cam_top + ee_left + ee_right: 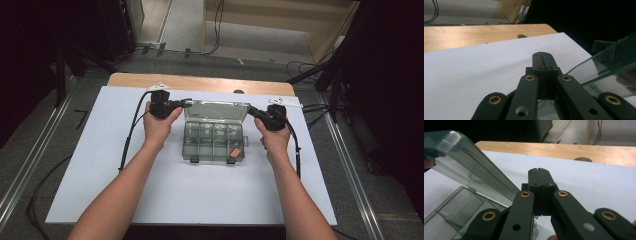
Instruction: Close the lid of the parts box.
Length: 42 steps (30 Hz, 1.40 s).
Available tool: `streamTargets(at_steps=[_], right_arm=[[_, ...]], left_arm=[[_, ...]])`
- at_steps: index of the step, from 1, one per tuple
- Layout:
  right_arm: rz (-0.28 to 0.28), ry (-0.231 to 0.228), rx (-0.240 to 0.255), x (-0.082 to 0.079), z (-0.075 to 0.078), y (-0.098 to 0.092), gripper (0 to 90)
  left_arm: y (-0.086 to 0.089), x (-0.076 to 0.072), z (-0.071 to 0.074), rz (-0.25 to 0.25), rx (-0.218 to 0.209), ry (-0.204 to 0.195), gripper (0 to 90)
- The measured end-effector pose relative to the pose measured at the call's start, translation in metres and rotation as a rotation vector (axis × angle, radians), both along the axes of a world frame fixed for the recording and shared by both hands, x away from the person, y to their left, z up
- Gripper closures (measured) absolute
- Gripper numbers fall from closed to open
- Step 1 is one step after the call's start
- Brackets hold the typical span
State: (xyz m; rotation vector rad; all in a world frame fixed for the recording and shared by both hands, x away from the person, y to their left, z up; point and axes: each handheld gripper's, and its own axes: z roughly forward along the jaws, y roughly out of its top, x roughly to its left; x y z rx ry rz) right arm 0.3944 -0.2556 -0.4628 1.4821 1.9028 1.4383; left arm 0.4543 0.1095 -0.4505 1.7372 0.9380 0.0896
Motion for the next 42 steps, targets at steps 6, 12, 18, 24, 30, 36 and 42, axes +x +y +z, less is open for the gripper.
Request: streamTargets(at_steps=[6, 12, 18, 24, 30, 36, 42], right_arm=[[0.011, -0.013, -0.037, -0.006, -0.002, 0.002, 88.1], [0.019, -0.024, -0.026, -0.014, -0.001, 0.002, 88.1], [0.034, -0.040, -0.025, -0.023, -0.001, 0.004, 88.0], [0.040, -0.063, -0.026, -0.035, -0.004, 0.005, 88.0], [0.053, -0.078, -0.033, -0.047, -0.008, 0.007, 88.0], [0.068, -0.083, -0.009, -0.059, -0.016, 0.007, 88.1], [0.076, -0.103, -0.019, -0.074, -0.019, 0.009, 88.0]], left_arm=[[0.002, -0.011, 0.001, -0.010, 0.009, -0.017, 90.0], [0.006, -0.021, 0.000, -0.004, 0.019, -0.031, 90.0], [0.009, -0.034, -0.003, -0.004, 0.029, -0.051, 90.0], [0.010, -0.046, -0.006, -0.011, 0.030, -0.062, 90.0], [0.010, -0.060, -0.006, -0.020, 0.022, -0.081, 90.0], [0.012, -0.076, -0.007, -0.041, 0.022, -0.101, 90.0], [0.015, -0.094, -0.014, -0.044, 0.039, -0.117, 90.0]])
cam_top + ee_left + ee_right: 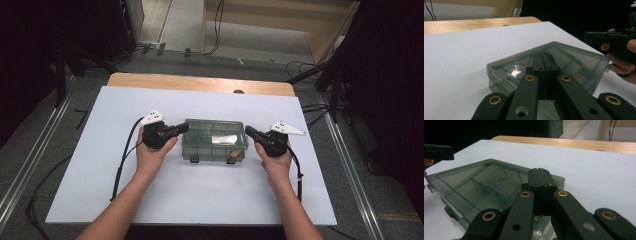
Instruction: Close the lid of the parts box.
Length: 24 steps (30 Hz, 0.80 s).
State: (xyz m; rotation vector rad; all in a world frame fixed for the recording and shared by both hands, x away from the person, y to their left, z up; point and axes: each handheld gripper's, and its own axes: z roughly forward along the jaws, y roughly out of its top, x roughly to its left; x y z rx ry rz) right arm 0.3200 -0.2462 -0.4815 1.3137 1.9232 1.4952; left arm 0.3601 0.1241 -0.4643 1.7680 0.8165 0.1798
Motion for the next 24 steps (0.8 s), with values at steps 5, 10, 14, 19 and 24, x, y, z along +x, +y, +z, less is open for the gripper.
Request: streamTargets(at_steps=[5, 10, 14, 19, 24], right_arm=[[0.005, -0.015, -0.019, -0.011, 0.000, 0.003, 88.0], [0.011, -0.020, -0.013, -0.023, 0.000, 0.006, 88.0], [0.011, -0.023, -0.026, -0.031, -0.002, 0.011, 88.0], [-0.005, -0.034, -0.050, -0.039, -0.006, 0.015, 88.0], [-0.005, -0.030, -0.044, -0.045, -0.009, 0.016, 88.2]], left_arm=[[0.003, -0.013, -0.005, -0.004, 0.000, -0.006, 90.0], [0.002, -0.025, -0.012, 0.020, -0.008, -0.014, 90.0], [0.000, -0.031, -0.014, 0.026, 0.008, -0.021, 90.0], [-0.001, -0.037, -0.018, 0.030, 0.022, -0.020, 90.0], [0.001, -0.041, -0.023, 0.040, 0.016, -0.013, 90.0]])
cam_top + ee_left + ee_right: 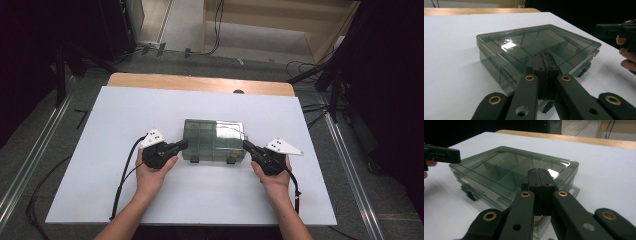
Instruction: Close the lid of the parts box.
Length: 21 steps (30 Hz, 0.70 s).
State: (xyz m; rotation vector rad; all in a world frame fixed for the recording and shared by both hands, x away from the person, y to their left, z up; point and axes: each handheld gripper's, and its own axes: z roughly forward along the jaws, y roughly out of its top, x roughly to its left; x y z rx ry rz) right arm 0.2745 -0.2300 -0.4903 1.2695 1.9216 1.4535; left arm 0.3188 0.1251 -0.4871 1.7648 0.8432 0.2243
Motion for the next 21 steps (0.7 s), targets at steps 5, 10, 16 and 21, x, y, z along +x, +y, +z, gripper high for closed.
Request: streamTargets(at_steps=[5, 10, 16, 21], right_arm=[[0.012, -0.001, -0.008, -0.003, -0.002, 0.005, 88.3], [0.010, 0.008, -0.013, -0.003, -0.005, 0.005, 88.3], [0.002, 0.029, -0.011, -0.003, -0.008, 0.004, 88.3], [0.006, 0.061, -0.020, -0.001, -0.014, 0.004, 88.3]], left_arm=[[0.001, -0.004, -0.002, 0.002, 0.014, -0.009, 90.0], [0.003, -0.004, -0.005, 0.004, 0.022, -0.003, 90.0], [0.003, -0.005, -0.008, 0.013, 0.037, 0.004, 90.0], [0.002, -0.005, -0.010, 0.018, 0.054, 0.021, 90.0]])
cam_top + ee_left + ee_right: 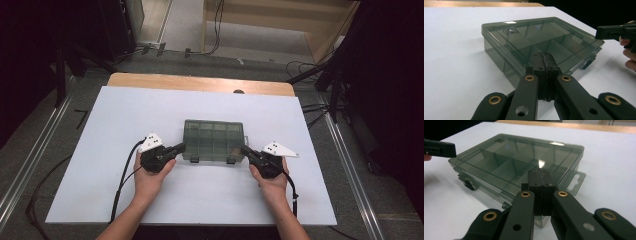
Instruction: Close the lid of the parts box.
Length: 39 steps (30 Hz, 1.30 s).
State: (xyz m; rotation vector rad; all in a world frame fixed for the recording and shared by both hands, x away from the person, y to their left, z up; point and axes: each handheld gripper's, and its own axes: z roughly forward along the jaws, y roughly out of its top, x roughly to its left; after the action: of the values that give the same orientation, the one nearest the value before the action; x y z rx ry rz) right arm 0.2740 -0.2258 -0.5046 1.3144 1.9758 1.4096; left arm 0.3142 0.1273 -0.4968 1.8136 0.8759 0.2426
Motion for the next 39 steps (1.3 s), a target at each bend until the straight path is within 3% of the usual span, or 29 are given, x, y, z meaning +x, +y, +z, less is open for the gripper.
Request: streamTargets(at_steps=[3, 6, 11, 15, 18, 22, 26, 28, 30, 32, 39], right_arm=[[0.007, 0.021, 0.004, 0.002, -0.004, 0.001, 88.3], [0.011, 0.011, -0.007, 0.001, -0.005, 0.002, 88.4], [0.011, -0.037, -0.055, -0.001, -0.008, 0.011, 88.4], [0.011, 0.005, 0.007, 0.000, -0.007, 0.008, 87.4], [0.079, 0.002, 0.067, -0.001, -0.007, 0.005, 68.0], [0.095, -0.018, 0.091, -0.003, -0.002, 0.004, 38.6], [0.115, -0.032, 0.107, -0.004, 0.004, 0.003, 13.1], [0.110, -0.041, 0.103, -0.005, 0.004, 0.001, 2.2], [0.108, -0.048, 0.093, -0.006, 0.004, -0.001, 0.0], [0.100, -0.049, 0.095, -0.007, 0.004, -0.003, 0.0], [0.076, -0.055, 0.078, -0.010, 0.005, -0.007, 0.0]], left_arm=[[0.000, 0.000, -0.001, -0.002, -0.005, 0.013, 90.0], [0.000, 0.000, -0.001, 0.001, 0.003, 0.011, 90.0], [0.000, -0.001, -0.001, 0.004, -0.001, 0.011, 90.0], [0.001, -0.001, -0.001, -0.003, -0.001, 0.006, 90.0], [0.003, -0.001, -0.001, -0.023, -0.020, 0.009, 89.8], [0.005, -0.004, 0.002, -0.034, -0.031, -0.027, 68.2], [0.008, -0.003, 0.004, -0.055, -0.058, -0.014, 46.3], [0.010, -0.003, 0.004, -0.059, -0.052, -0.017, 32.5], [0.012, -0.003, 0.005, -0.064, -0.048, -0.016, 13.1], [0.015, -0.003, 0.005, -0.075, -0.050, -0.020, 0.2], [0.023, -0.006, 0.008, -0.080, -0.026, -0.034, 0.0]])
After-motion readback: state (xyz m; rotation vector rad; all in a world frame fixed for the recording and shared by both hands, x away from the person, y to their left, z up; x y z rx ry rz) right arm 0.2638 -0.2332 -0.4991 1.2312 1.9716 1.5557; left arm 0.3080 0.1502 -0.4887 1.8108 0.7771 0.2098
